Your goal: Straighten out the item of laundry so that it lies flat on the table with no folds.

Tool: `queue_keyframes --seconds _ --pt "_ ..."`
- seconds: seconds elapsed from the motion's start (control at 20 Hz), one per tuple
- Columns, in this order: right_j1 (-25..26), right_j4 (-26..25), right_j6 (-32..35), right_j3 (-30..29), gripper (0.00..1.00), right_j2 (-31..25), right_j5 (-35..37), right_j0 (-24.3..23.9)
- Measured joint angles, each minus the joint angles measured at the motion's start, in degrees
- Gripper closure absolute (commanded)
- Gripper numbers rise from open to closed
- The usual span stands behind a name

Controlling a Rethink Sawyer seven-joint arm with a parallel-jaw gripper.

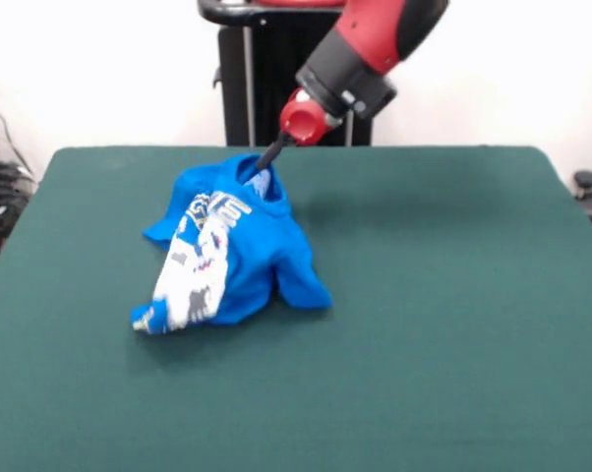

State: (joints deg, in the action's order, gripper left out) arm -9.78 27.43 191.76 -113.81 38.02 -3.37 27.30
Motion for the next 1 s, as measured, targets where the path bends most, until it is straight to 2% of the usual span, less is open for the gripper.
queue_keyframes --seconds 0.15,0.25,0.35,0.55,0.75,0.85,1.0 --pt "-1.7 -2.9 0.0 -2.1 1.0 -4.4 -1.0 -4.7" --pt "-4.5 -7.5 0.0 -4.5 1.0 -8.8 -1.0 -10.1" --pt "-6.0 -9.7 0.0 -5.6 1.0 -10.7 -1.0 -12.5" --pt "-12.7 -17.0 0.0 -9.5 1.0 -17.7 -0.5 -21.3" --pt "-17.8 -19.9 0.0 -11.6 1.0 -22.1 2.1 -25.9" --pt "-22.2 -20.5 0.0 -12.6 1.0 -25.5 6.1 -28.1" --pt "-25.3 -20.6 0.0 -13.0 1.0 -27.8 9.5 -29.2"
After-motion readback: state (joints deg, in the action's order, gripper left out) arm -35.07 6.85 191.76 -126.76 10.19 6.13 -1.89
